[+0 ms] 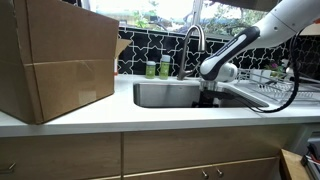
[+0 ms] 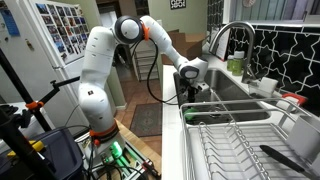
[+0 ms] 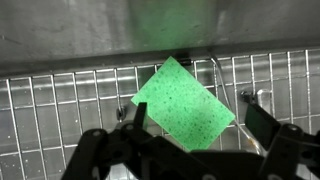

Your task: Close the tap using the faucet, pick remove the blue sponge from the sink and use it to wipe the front edge of the sink

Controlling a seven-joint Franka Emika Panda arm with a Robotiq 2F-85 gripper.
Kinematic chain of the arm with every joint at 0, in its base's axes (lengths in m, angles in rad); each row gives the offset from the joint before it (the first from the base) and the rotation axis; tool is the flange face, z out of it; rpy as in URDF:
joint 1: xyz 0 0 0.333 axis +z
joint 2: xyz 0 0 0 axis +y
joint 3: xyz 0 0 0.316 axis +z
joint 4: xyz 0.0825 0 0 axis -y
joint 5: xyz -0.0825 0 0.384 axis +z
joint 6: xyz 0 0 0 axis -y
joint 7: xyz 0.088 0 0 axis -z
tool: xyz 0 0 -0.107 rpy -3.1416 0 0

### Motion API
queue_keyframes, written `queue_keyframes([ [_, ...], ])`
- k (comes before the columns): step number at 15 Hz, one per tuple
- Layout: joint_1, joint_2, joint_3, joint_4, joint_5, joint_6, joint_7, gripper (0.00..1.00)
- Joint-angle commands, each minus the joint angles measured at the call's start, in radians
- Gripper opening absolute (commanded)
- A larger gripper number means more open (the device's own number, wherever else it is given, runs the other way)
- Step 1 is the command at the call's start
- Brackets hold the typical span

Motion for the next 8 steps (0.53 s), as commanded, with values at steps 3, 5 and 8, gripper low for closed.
queue_keyframes([
  [3, 0.041, 0.052, -0.018, -0.033, -0.007, 0.169, 0.091, 1.00],
  [5, 0.053, 0.075, -0.016, -0.022, -0.011, 0.233, 0.107, 1.00],
  [8, 0.061, 0.110, -0.002, -0.002, 0.000, 0.279, 0.118, 1.00],
])
